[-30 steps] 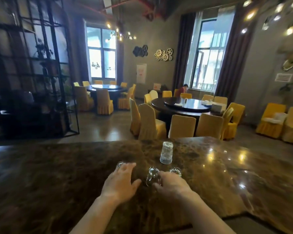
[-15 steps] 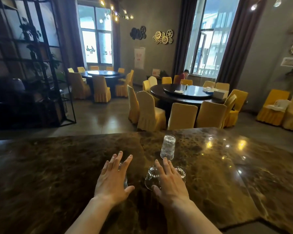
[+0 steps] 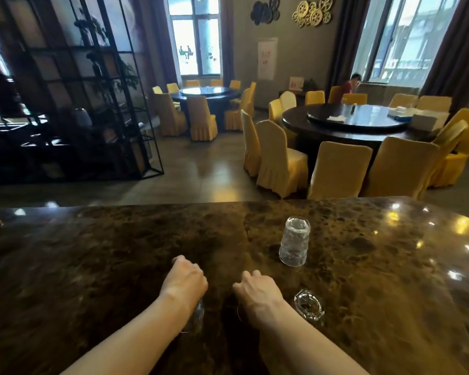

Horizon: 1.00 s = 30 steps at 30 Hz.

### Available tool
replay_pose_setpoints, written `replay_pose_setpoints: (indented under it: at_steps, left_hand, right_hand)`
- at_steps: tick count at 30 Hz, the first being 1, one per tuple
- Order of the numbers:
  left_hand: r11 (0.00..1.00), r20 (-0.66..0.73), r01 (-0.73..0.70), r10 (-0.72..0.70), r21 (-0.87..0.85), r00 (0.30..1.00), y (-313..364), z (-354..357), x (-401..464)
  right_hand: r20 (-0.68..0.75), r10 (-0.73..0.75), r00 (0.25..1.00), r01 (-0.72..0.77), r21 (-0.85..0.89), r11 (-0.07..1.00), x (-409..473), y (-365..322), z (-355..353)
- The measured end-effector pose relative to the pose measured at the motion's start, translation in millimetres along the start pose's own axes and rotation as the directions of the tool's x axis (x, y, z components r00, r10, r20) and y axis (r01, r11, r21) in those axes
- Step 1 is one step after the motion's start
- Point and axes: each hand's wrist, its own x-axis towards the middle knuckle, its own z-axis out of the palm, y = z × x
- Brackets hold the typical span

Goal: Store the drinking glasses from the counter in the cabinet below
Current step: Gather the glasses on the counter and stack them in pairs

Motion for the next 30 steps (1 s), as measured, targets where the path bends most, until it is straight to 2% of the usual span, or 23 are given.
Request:
replay_pose_setpoints:
  at_steps: [2, 3, 5, 6, 8, 9, 10, 11, 12, 13, 14, 16, 18, 24, 30]
  left_hand:
    - [0.996, 0.018, -0.028, 0.027, 0.079, 0.999, 2, -3, 7]
    - [1.0, 0.027, -0.016, 0.015, 0.016, 1.0, -2, -2, 10]
    - [0.951, 0.006, 0.071, -0.072, -0.301, 0.997, -25, 6, 6]
    - [0.866, 0.005, 0.111, -0.125, -0.488, 0.992, -41, 12, -2]
    - [0.579, 0.025, 0.169, -0.249, -0.798, 0.968, -66, 36, -21]
    - [0.363, 0.06, 0.175, -0.309, -0.915, 0.949, -75, 50, -27]
    - [0.096, 0.114, 0.158, -0.361, -0.983, 0.926, -78, 63, -32]
    - [-0.169, 0.18, 0.12, -0.404, -0.978, 0.897, -76, 74, -33]
    - [-0.375, 0.23, 0.055, -0.439, -0.926, 0.869, -72, 85, -30]
    - [-0.519, 0.266, -0.021, -0.472, -0.855, 0.841, -65, 94, -24]
    - [-0.605, 0.297, -0.081, -0.498, -0.792, 0.815, -57, 101, -17]
    - [-0.643, 0.293, -0.167, -0.545, -0.748, 0.786, -40, 108, -2]
    - [-0.586, 0.248, -0.197, -0.591, -0.786, 0.768, -22, 113, 12]
    - [-0.396, 0.047, -0.23, -0.578, -0.889, 0.814, 23, 119, 33]
    - [-0.349, 0.002, -0.247, -0.58, -0.904, 0.815, 30, 119, 42]
  right_hand:
    - [-0.007, -0.016, 1.0, 0.016, -0.043, 0.999, 7, 2, -6]
    - [-0.018, -0.011, 1.0, 0.01, -0.041, 0.999, 9, 3, -9]
    - [-0.075, 0.03, 0.997, -0.03, 0.001, 1.0, 12, 7, -11]
    - [-0.123, 0.064, 0.99, -0.06, 0.039, 0.997, 12, 9, -11]
    - [-0.266, 0.206, 0.942, -0.155, 0.202, 0.967, 11, 9, -8]
    - [-0.32, 0.317, 0.893, -0.201, 0.347, 0.916, 13, 10, -5]
    - [-0.338, 0.428, 0.838, -0.211, 0.522, 0.827, 14, 11, -4]
    - [-0.313, 0.523, 0.793, -0.184, 0.696, 0.695, 16, 11, -4]
    - [-0.265, 0.592, 0.761, -0.14, 0.824, 0.548, 19, 10, -3]
    - [-0.226, 0.627, 0.745, -0.099, 0.893, 0.438, 22, 10, 0]
    - [-0.22, 0.642, 0.734, -0.061, 0.921, 0.385, 24, 10, 4]
    - [-0.239, 0.639, 0.731, -0.009, 0.933, 0.36, 26, 7, 12]
    - [-0.261, 0.611, 0.747, 0.016, 0.926, 0.377, 29, 3, 20]
    - [-0.301, 0.542, 0.784, 0.013, 0.882, 0.471, 34, -4, 30]
    - [-0.278, 0.534, 0.798, -0.014, 0.878, 0.479, 37, 0, 37]
